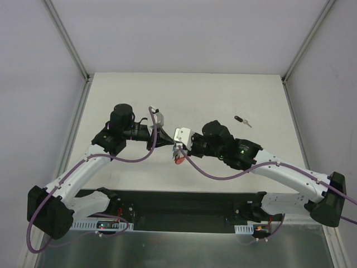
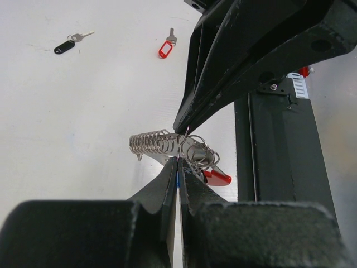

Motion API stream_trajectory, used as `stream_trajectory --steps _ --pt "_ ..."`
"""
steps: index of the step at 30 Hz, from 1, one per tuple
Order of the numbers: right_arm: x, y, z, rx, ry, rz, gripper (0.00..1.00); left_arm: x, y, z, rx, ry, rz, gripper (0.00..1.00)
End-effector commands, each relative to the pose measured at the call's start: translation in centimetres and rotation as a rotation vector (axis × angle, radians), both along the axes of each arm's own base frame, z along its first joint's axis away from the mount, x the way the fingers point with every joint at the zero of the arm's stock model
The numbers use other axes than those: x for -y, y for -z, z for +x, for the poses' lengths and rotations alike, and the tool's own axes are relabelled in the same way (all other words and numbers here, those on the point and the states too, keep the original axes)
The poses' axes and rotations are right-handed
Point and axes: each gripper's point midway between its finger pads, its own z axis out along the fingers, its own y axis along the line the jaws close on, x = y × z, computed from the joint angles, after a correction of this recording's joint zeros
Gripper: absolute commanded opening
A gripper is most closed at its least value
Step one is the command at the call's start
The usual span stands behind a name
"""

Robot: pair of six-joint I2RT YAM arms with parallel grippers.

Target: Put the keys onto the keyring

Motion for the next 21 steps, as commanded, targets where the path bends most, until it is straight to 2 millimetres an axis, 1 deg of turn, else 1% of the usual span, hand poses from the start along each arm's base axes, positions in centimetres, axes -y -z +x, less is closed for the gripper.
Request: stream_trajectory --steps 1,11,21 --pt "-1.07 -2.41 0.05 0.031 -0.020 0.056 0.01 0.48 -1.87 -0.27 0.065 0.040 -0.054 0.00" --pt "-1.29 -2.66 0.09 0.020 -0.012 0.070 0.01 0.64 -1.49 -0.33 0.061 0.042 -0.051 0.00" --pt "-1.33 -2.85 0.68 0.010 0.034 0.090 0.01 0.86 -1.00 -0.53 0.074 0.044 -0.042 0.00"
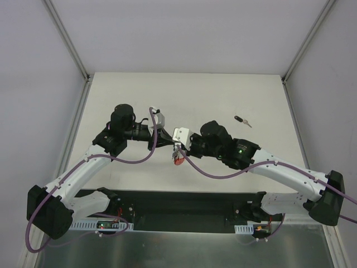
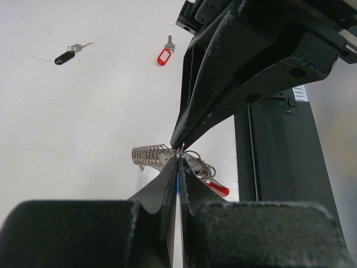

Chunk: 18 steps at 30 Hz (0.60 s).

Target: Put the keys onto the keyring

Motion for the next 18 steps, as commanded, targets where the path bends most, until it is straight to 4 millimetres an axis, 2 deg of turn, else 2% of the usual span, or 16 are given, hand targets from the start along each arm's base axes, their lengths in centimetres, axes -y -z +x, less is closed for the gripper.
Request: stream_trajectory --steps 1,18 --pt "-1.07 -3.62 0.80 0.039 0.032 0.102 0.01 0.29 -0.34 -0.43 0.045 0.029 -0.021 0.00" --pt "-0.68 -4.20 0.72 0.049 0.044 0.129 0.01 0.20 -0.22 -0.08 0.063 -0.005 -0.012 0.00"
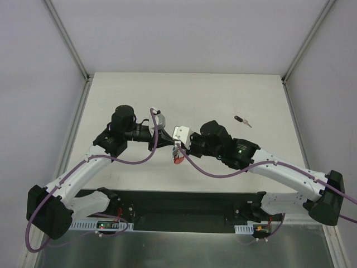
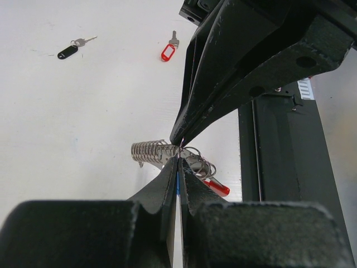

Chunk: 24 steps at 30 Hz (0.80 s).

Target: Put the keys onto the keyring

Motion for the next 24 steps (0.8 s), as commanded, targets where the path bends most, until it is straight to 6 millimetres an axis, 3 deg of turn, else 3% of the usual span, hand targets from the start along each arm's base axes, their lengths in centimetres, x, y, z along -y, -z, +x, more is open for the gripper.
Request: stream_trajectory --steps 1,24 --pt "-0.58 -4.09 0.44 0.058 0.016 0.114 0.01 0.17 -0.85 -0.31 0.062 0.015 -0.025 0.00" --pt "-0.33 -4.06 0.98 0.070 0.047 0.107 0.01 0.28 -0.65 -0.25 0.053 0.009 -0.019 0.00"
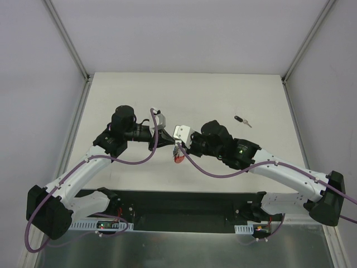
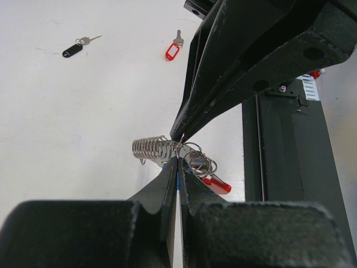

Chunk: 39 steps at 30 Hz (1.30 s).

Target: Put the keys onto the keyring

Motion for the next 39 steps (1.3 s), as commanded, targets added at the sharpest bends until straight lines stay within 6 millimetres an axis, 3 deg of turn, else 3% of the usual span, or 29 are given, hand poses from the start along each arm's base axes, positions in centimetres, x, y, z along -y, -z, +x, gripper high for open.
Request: stream_trajectory --steps 1,39 --pt "-0.53 -3.78 0.72 0.062 0.029 0.100 0.01 0.24 -0.69 -0.40 0.043 0.023 -0.023 0.00" --pt "-0.64 -3.59 0.49 0.056 0.009 0.085 0.01 0.30 -0.16 -0.39 0.071 0.005 0.018 0.00"
